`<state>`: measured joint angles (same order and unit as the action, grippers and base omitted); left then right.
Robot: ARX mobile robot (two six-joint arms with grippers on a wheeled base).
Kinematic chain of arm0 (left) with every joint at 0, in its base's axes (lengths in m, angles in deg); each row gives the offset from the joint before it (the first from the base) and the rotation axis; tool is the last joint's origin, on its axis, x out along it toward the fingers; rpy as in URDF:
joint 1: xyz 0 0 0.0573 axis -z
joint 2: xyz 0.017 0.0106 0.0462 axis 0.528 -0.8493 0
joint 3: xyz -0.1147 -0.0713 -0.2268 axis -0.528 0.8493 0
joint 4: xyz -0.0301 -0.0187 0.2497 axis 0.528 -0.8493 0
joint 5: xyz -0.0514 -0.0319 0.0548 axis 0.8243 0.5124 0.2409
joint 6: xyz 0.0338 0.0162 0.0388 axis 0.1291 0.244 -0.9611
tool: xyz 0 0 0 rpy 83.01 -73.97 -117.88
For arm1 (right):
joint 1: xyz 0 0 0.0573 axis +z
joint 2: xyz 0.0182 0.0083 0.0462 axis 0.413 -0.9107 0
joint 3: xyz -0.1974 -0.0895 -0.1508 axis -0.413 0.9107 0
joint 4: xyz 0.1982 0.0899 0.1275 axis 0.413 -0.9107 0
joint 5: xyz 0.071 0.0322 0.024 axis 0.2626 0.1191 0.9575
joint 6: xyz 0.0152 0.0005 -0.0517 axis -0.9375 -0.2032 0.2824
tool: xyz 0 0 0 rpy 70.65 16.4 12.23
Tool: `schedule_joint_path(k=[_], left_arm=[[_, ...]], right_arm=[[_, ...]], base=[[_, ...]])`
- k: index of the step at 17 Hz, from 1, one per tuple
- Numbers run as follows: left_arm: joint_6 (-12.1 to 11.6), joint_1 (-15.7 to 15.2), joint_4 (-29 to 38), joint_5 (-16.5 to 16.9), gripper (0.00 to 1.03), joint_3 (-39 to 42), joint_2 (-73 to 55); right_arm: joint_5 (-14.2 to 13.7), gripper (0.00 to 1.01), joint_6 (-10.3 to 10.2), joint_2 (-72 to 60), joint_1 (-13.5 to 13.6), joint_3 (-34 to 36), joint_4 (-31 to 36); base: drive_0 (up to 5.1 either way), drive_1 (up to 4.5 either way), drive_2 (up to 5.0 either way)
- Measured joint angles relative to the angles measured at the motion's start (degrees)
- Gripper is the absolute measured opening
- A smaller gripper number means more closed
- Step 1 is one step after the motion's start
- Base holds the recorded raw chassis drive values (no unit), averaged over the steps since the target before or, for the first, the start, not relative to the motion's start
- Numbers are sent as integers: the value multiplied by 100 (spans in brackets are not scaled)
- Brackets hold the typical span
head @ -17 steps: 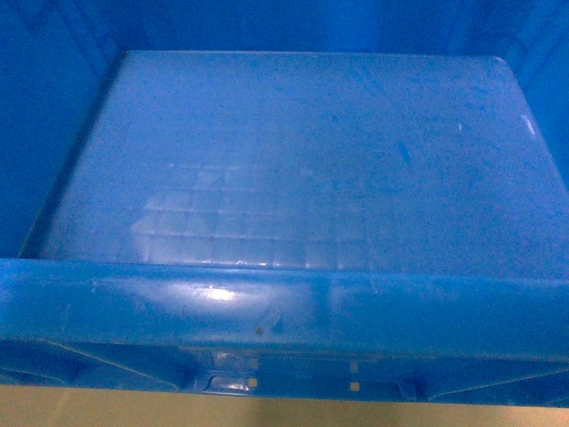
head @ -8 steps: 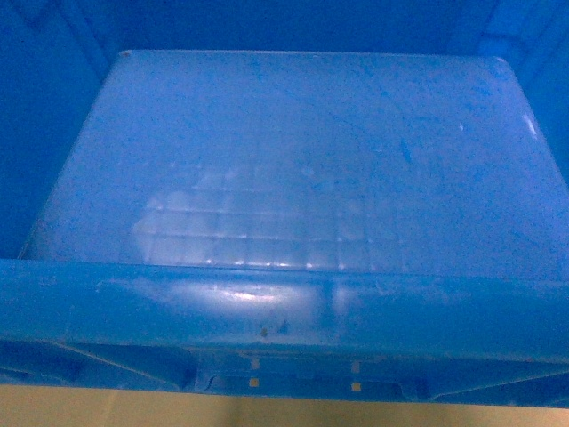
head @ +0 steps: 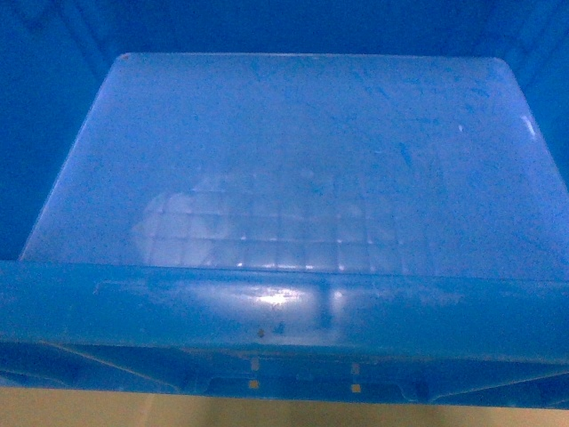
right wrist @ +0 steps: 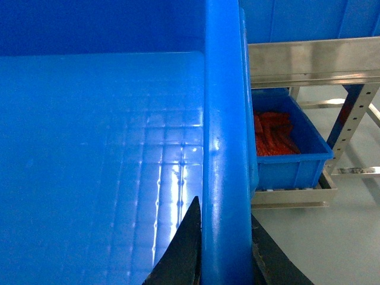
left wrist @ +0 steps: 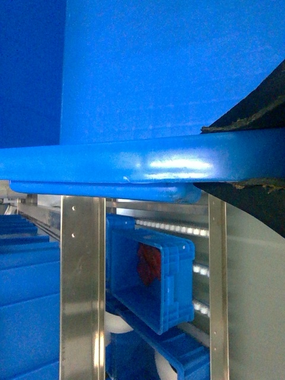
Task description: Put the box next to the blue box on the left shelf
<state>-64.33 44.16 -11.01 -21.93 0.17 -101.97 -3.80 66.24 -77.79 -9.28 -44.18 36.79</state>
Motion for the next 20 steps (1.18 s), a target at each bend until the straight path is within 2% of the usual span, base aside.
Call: schedule_joint_path(k=[6, 20], left_arm=[[-2, 0, -2, -2, 9, 0, 0], [0, -2, -2, -4, 9, 0, 0]], right_arm=[[4, 8, 0, -7, 0, 0, 26], [2, 8, -2, -4, 7, 0, 2]], base=[[-501, 239, 239], [0, 0, 0]])
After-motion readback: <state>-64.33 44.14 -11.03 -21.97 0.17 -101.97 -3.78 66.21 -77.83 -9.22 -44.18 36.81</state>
